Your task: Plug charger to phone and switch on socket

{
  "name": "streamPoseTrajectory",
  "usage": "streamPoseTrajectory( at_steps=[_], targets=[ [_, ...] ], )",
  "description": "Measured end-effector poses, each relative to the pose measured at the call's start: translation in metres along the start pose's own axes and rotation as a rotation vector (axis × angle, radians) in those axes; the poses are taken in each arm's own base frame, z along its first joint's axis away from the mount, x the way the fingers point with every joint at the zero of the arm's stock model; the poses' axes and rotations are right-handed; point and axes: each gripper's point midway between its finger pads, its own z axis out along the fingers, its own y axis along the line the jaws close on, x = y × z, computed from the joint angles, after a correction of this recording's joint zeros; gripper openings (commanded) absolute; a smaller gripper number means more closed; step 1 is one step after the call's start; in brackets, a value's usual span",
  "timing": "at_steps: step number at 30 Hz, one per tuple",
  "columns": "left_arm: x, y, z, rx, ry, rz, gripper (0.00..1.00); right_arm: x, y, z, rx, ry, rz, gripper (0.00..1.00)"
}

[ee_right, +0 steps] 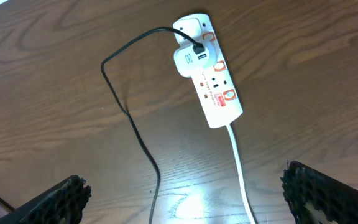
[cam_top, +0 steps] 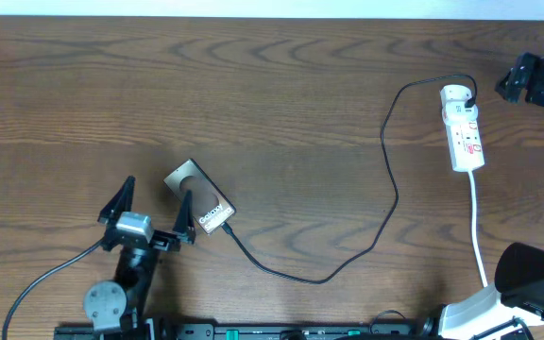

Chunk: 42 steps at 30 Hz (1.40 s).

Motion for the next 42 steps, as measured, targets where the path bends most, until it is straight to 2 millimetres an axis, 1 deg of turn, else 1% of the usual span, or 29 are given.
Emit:
streamPoseTrajectory(
  at_steps=[4,6,10,20,32,38,42],
  targets=[
    [0.004,0.000,0.000,-0.002,0.016,-0.007,0.98,0.000,0.000,0.000,0.000,0.000,0.000,0.99],
    [0.016,0.001,-0.001,-0.006,0.064,-0.026,0.98,0.000,0.000,0.000,0.000,0.000,0.000,0.99],
    [0.052,0.003,-0.005,-0.025,0.206,-0.095,0.98,0.000,0.000,0.000,0.000,0.000,0.000,0.99],
    [0.051,0.018,-0.007,-0.114,0.214,-0.118,0.98,0.000,0.000,0.000,0.000,0.000,0.003,0.99],
    [0.053,0.047,-0.014,-0.293,0.218,-0.109,0.98,0.000,0.000,0.000,0.000,0.000,0.003,0.99],
    [0.053,0.050,-0.015,-0.309,0.217,-0.108,0.98,0.000,0.000,0.000,0.000,0.000,0.003,0.99],
    [0.054,0.043,-0.013,-0.280,0.219,-0.115,0.98,0.000,0.000,0.000,0.000,0.000,0.003,0.99]
  ],
)
